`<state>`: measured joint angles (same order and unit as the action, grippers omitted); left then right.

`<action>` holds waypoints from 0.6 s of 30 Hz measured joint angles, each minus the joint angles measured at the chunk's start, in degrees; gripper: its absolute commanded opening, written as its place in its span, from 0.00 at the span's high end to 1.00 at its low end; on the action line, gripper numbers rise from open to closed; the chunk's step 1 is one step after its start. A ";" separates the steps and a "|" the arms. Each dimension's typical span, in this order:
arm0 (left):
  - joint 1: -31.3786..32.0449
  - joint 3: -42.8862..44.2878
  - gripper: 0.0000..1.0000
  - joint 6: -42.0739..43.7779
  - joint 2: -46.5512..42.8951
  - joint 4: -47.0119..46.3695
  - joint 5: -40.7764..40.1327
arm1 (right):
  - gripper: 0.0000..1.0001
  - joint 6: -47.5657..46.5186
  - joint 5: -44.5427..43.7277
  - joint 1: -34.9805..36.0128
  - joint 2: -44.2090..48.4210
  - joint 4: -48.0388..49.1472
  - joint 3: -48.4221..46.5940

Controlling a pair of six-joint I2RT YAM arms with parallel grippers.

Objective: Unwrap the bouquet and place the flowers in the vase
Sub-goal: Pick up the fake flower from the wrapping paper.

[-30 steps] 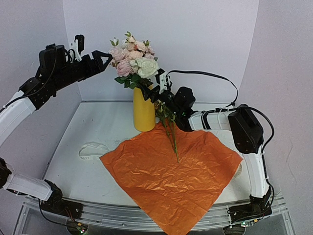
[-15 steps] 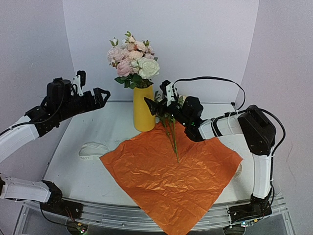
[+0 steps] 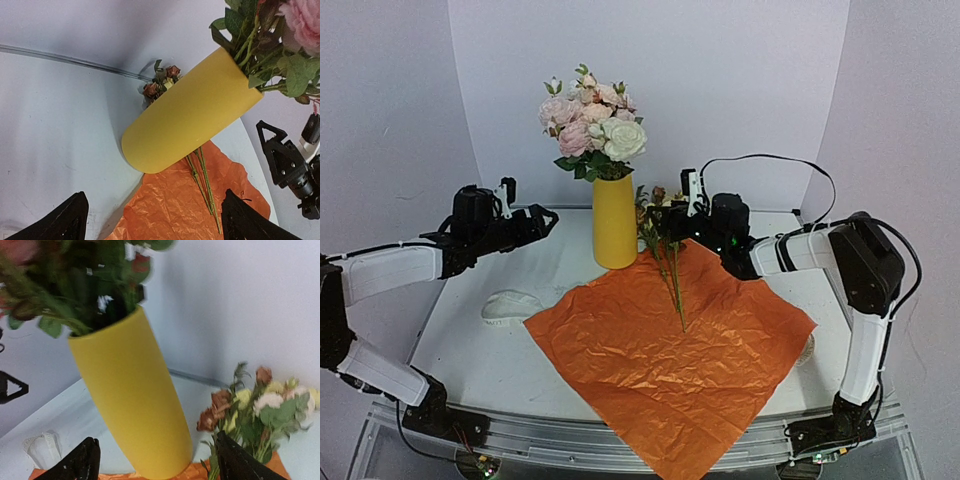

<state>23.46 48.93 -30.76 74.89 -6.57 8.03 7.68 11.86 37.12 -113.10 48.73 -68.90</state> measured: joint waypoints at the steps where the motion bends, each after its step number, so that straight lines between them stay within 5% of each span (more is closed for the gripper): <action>1: 0.00 0.00 0.07 -0.24 1.07 -0.63 0.63 | 0.30 1.44 -0.50 -0.59 0.09 -2.78 -0.52; 6: 0.07 -0.98 0.09 -0.44 3.28 -2.97 2.43 | 0.45 7.06 -6.10 -2.40 0.09 -19.82 -4.35; 8: 0.11 -1.70 0.09 -0.57 3.67 -3.76 3.06 | 0.58 9.14 -7.69 -3.02 -0.44 -26.40 -7.13; 18: 8.79 -5.33 0.10 -0.55 6.60 -6.91 4.96 | 0.70 15.15 -5.51 -6.95 -8.00 -38.71 -14.69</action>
<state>32.25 43.59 -31.31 81.49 -13.47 12.99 22.83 6.35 30.17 -121.10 10.02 -83.59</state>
